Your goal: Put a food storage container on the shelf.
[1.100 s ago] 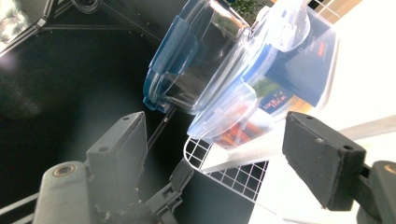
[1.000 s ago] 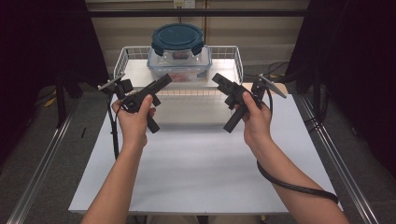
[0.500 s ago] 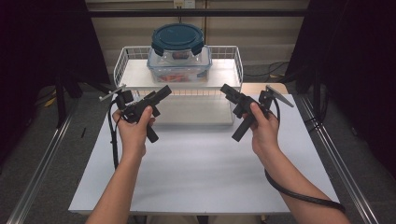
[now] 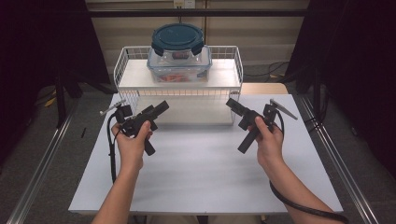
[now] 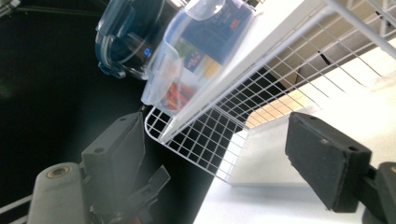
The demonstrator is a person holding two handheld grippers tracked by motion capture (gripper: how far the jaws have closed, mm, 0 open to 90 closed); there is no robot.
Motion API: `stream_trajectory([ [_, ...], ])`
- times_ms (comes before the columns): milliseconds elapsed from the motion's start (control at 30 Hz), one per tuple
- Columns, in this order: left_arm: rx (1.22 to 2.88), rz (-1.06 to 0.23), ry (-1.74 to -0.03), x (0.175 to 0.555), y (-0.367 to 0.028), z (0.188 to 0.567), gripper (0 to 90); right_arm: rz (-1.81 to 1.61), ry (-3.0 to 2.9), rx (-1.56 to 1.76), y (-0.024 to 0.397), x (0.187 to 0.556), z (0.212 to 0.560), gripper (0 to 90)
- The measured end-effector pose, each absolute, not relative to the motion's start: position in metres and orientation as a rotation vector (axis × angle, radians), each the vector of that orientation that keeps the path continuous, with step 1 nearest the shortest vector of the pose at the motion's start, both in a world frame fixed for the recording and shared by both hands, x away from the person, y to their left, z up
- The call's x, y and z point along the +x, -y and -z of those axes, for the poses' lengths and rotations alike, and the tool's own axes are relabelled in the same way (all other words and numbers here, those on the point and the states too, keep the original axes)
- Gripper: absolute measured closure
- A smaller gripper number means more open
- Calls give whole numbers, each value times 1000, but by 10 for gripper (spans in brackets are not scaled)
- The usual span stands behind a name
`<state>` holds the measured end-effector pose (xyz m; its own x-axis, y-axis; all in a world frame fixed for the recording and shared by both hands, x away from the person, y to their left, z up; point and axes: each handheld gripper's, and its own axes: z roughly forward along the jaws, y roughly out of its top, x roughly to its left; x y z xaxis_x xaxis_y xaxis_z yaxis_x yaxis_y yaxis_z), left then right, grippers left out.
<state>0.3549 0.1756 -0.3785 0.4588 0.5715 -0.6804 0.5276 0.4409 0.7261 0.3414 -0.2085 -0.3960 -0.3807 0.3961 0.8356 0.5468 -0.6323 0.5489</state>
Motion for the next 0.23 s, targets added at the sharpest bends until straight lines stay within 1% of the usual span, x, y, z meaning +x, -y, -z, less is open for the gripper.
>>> stream_trajectory([
  [167,1211,-41,-1170,352,-179,389,92,2166,1343,-1678,211,335,405,195],
  [233,1225,-24,-1169,352,-180,392,73,2159,1355,-1677,213,333,408,190],
])
